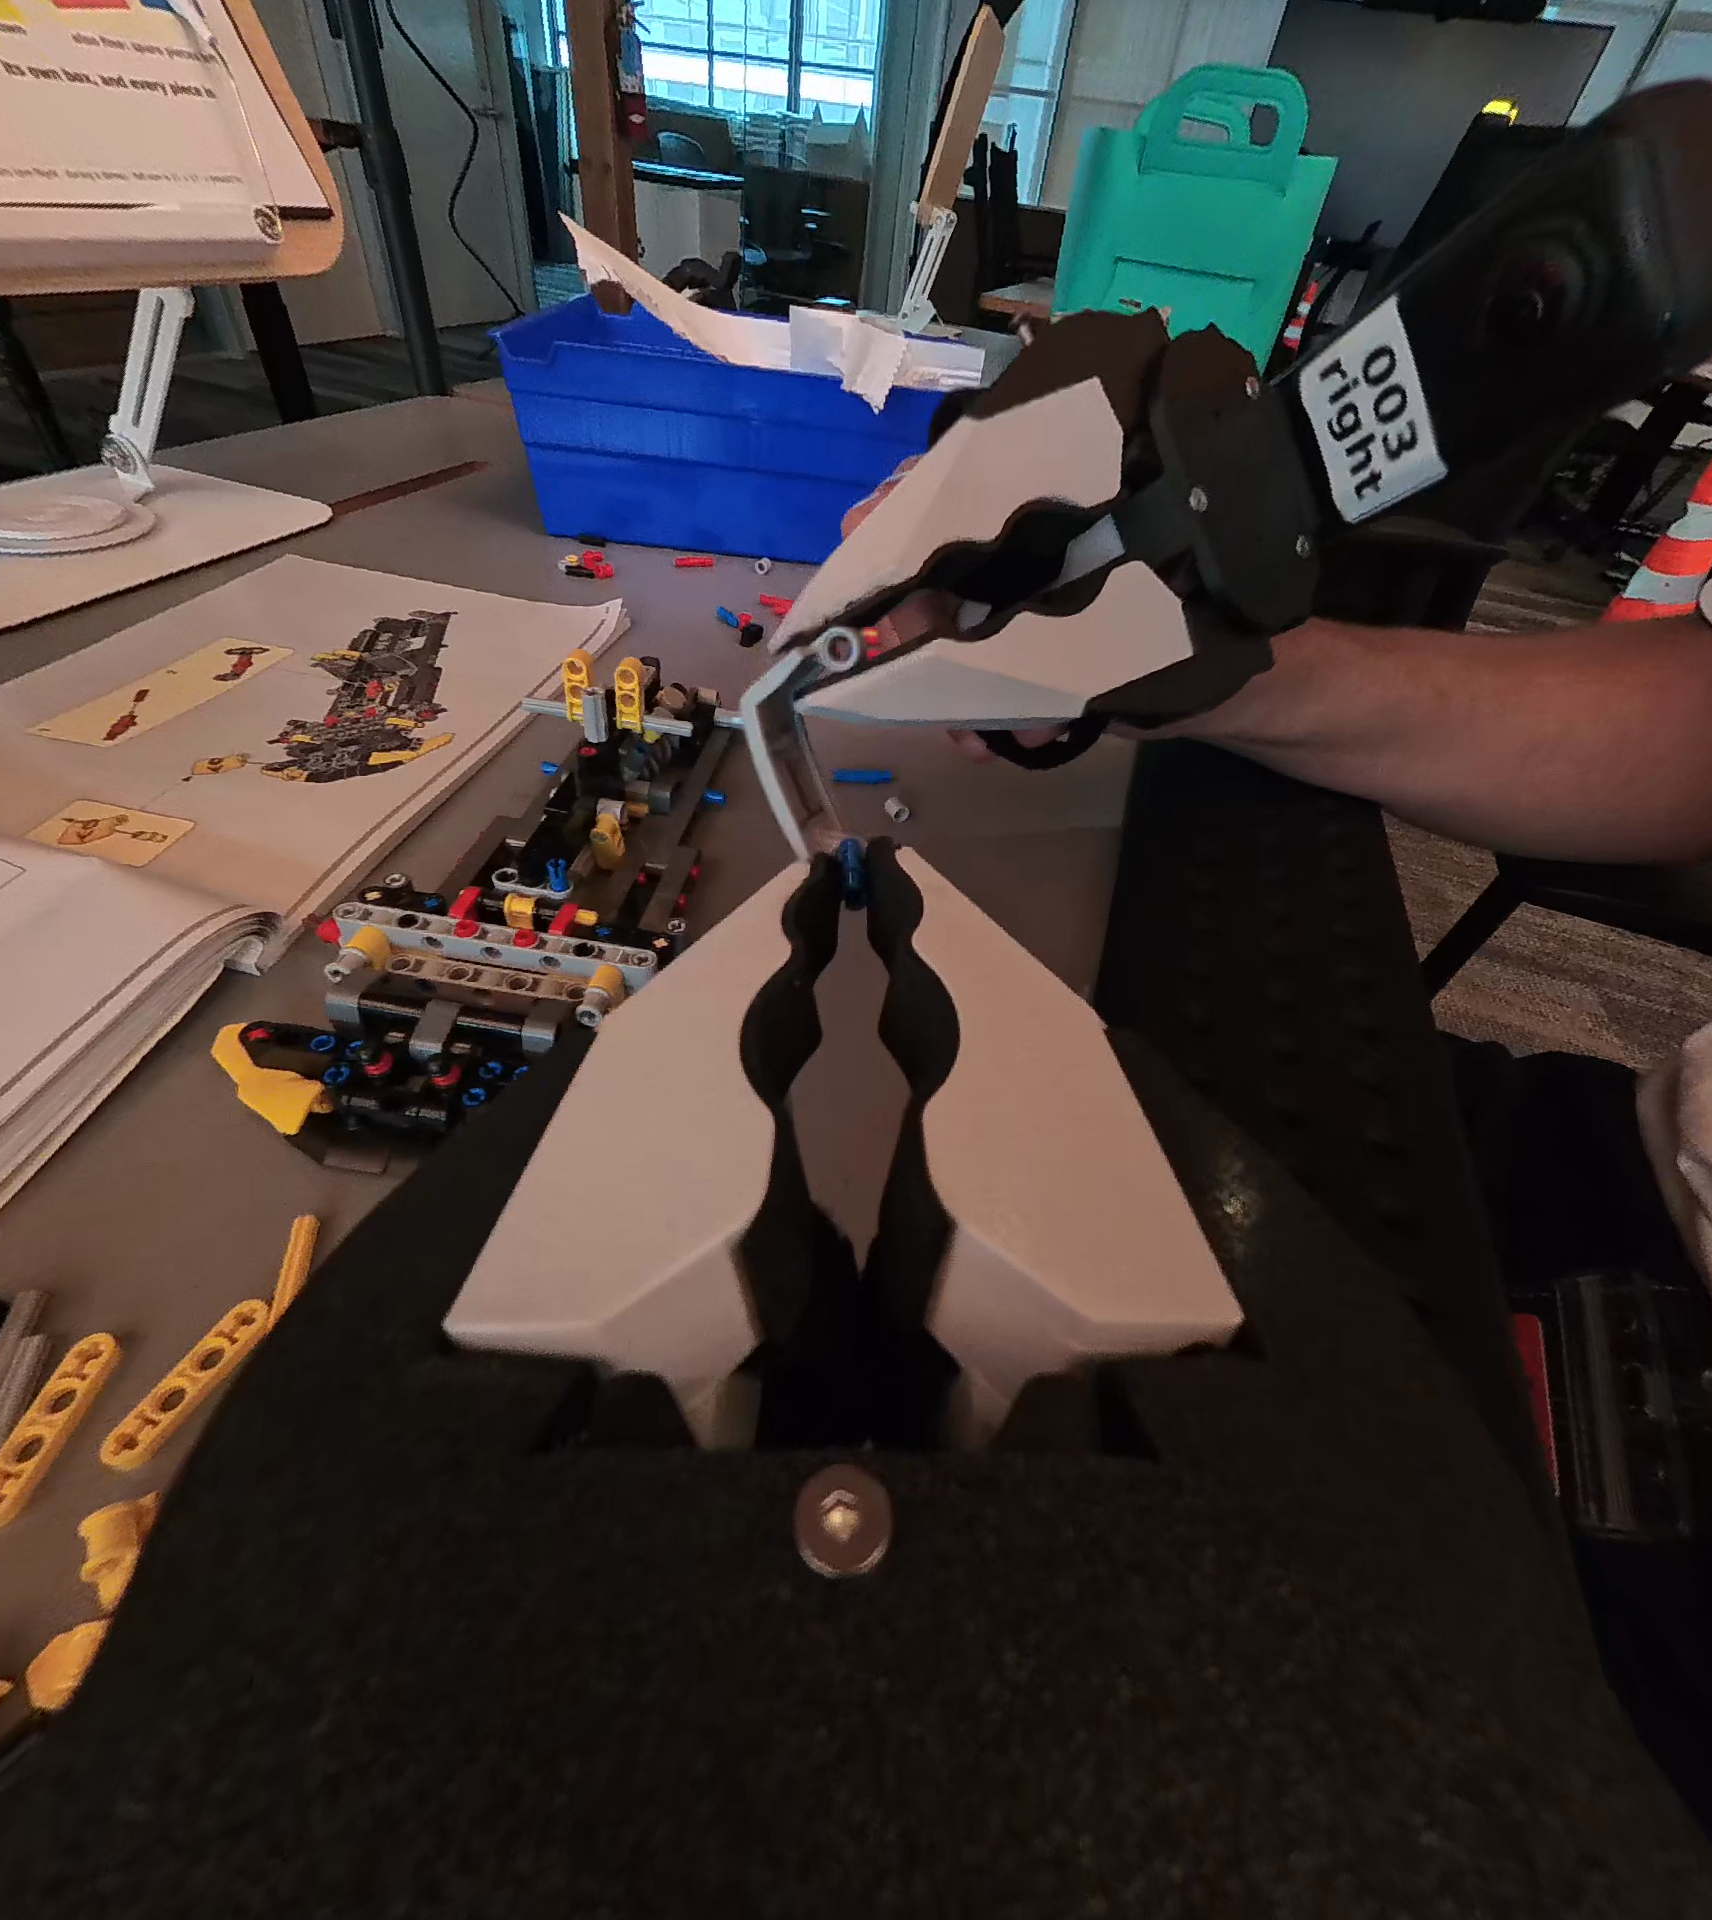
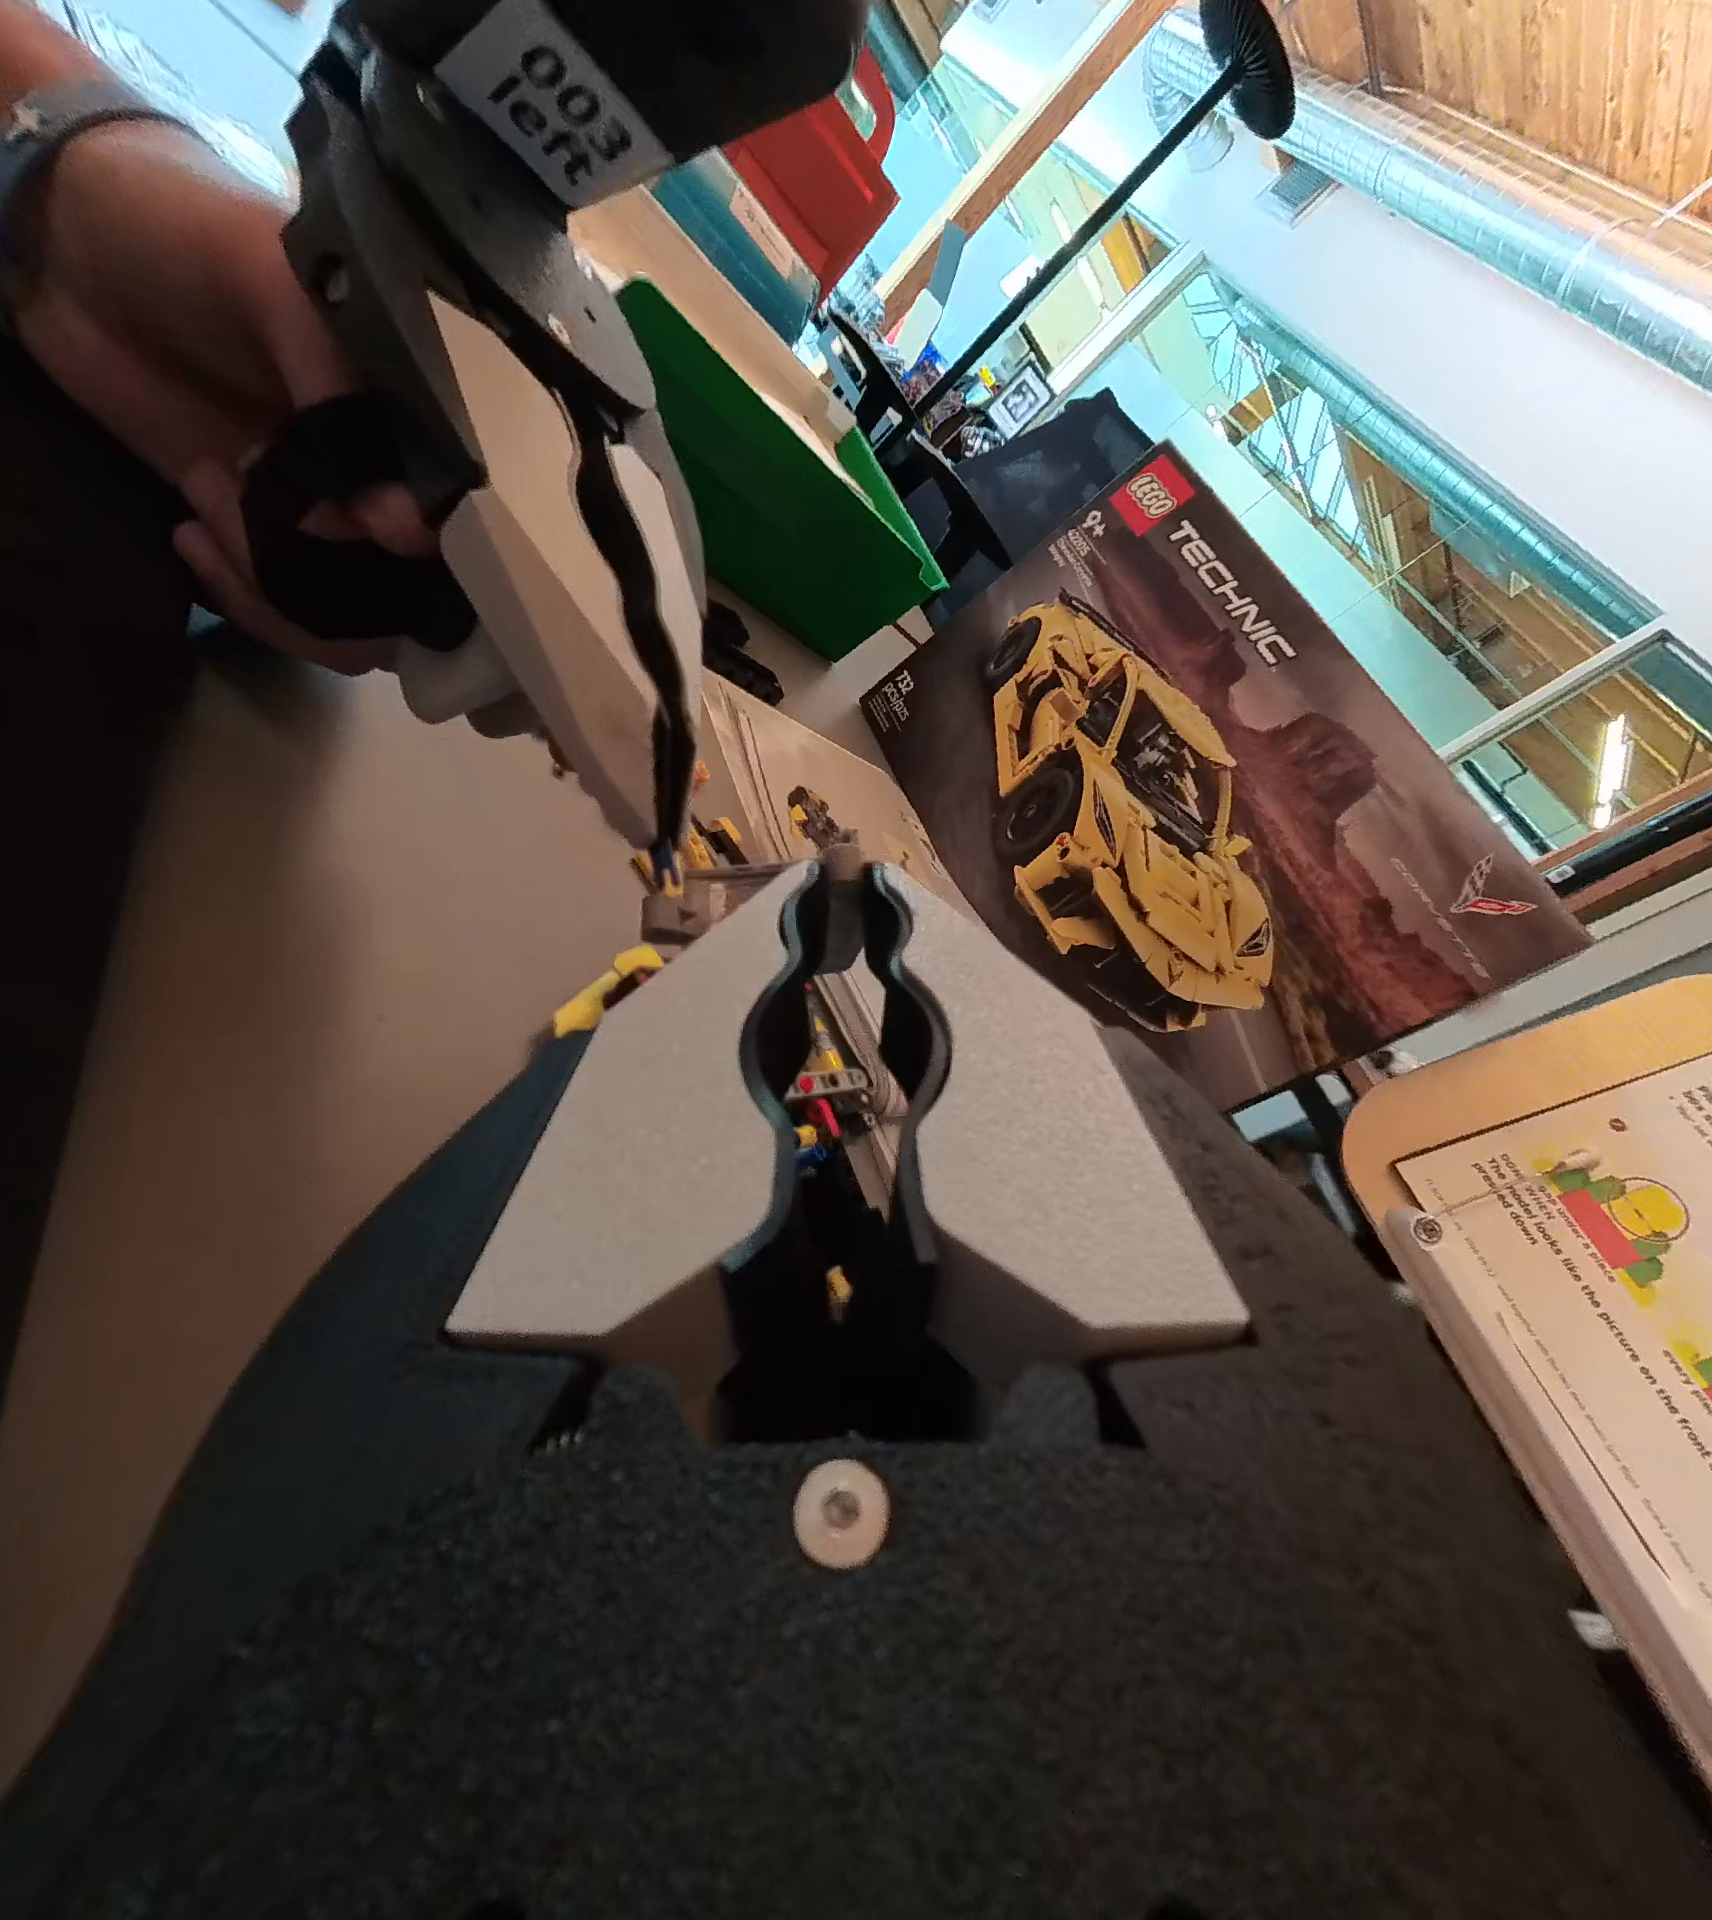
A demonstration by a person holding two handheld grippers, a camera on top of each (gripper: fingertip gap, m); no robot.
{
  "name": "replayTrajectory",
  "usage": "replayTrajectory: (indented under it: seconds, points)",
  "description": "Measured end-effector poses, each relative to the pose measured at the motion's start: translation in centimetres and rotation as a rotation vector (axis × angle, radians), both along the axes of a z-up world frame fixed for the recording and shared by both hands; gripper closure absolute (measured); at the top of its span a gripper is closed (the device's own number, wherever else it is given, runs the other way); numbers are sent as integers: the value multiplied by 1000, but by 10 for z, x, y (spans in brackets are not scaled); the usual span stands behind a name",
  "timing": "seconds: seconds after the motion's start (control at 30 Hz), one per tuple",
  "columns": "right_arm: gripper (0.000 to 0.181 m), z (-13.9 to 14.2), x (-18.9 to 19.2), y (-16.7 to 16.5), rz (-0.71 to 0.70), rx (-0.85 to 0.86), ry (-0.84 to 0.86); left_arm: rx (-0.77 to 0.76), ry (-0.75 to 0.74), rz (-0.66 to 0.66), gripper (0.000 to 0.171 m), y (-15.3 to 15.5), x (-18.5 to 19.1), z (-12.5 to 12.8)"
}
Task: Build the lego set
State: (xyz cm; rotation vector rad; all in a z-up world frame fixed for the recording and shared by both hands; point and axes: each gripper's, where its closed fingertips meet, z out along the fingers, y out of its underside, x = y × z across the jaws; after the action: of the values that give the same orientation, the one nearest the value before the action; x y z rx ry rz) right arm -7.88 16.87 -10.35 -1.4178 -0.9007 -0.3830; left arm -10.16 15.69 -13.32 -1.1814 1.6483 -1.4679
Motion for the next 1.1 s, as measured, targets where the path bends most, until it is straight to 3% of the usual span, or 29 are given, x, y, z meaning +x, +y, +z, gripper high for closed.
replayTrajectory:
  seconds: [0.5,0.67,0.97,1.1]
  points:
    - [175,0,0,7,-17,-94,177,-4,13,-6,169,-1,1,-2]
    - [175,4,-3,10,21,-137,309,-65,-4,-56,169,-4,-2,5]
    - [175,17,-7,25,-3,-148,392,-238,-52,-93,168,3,-8,25]
    - [175,14,-7,26,12,-198,449,-230,-47,-100,168,1,-8,23]
